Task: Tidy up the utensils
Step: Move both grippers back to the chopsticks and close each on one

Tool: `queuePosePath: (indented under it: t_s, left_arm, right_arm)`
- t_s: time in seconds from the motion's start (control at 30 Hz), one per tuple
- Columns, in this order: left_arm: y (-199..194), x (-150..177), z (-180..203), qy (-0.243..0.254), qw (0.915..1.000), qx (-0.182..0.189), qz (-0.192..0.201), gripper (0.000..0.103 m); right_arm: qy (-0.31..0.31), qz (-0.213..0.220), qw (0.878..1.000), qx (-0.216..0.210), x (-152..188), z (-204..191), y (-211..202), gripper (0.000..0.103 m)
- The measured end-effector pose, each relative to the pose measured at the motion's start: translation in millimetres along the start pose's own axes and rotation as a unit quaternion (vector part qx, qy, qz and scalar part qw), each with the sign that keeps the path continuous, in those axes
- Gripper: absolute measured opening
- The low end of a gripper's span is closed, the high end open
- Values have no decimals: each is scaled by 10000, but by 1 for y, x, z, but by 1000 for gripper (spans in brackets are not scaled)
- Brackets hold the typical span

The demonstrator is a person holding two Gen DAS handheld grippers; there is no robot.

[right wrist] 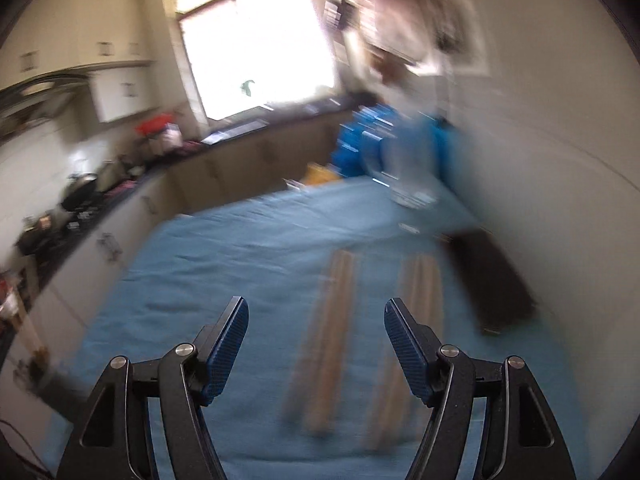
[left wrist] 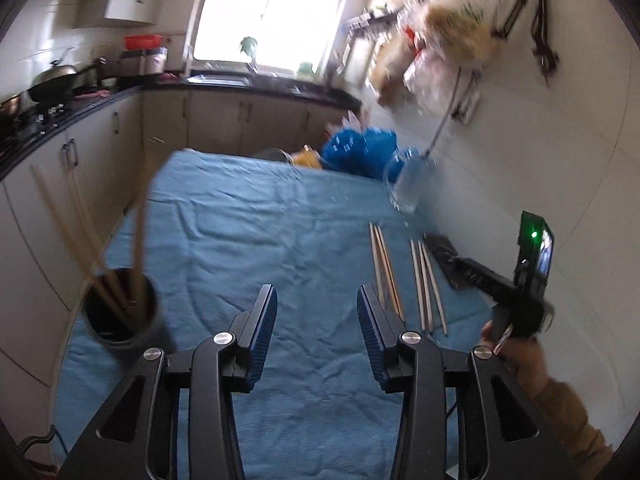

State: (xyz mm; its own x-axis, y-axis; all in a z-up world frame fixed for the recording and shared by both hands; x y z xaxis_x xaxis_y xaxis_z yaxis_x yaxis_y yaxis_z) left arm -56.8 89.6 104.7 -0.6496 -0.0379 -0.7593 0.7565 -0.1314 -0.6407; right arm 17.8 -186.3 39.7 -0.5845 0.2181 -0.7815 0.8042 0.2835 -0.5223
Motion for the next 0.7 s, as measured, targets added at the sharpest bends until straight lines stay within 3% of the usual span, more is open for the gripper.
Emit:
queuePosePath:
  t_s: [0.07, 0.13, 0.2, 0.4, 0.53, 0.7]
  left_arm:
    - [24, 3, 20, 20, 9995, 162, -256, 40]
    - [47, 4, 37, 31, 9985, 297, -469, 40]
    - [73, 5, 58, 109, 9967, 417, -694, 40]
    - [154, 18, 116, 783, 9902, 390, -1092, 27]
    - [196, 33, 137, 1035, 9834, 359, -1448, 21]
    - [228, 42, 147, 1291, 9788, 147, -1584, 12]
  right_arm:
    - [211, -210, 9994, 175, 5, 36, 0, 66]
    - [421, -398, 9980, 266, 11, 67, 2, 50]
    - [575, -552, 9965, 236, 17, 83, 7, 44]
    - [665, -987, 9929, 30, 35, 102, 24, 42]
    - [678, -1079, 9918, 17, 43, 106, 31, 42]
    - [650, -1188, 9908, -6, 52, 109, 36, 42]
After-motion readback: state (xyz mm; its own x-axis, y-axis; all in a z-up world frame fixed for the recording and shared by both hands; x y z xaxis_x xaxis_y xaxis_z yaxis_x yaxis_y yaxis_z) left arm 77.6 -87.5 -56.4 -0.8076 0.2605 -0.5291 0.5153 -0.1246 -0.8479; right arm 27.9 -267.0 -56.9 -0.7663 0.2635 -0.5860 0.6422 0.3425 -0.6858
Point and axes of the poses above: each gripper's, at about its wrist camera, not at the fingertips, and y roughly the way its jaws point, z to its right, x to its underside, the point moved 9 cm from there along y, roughly the way its jaws point, and after that the axes turned 12 degrees about -x, right-handed, at the moved point
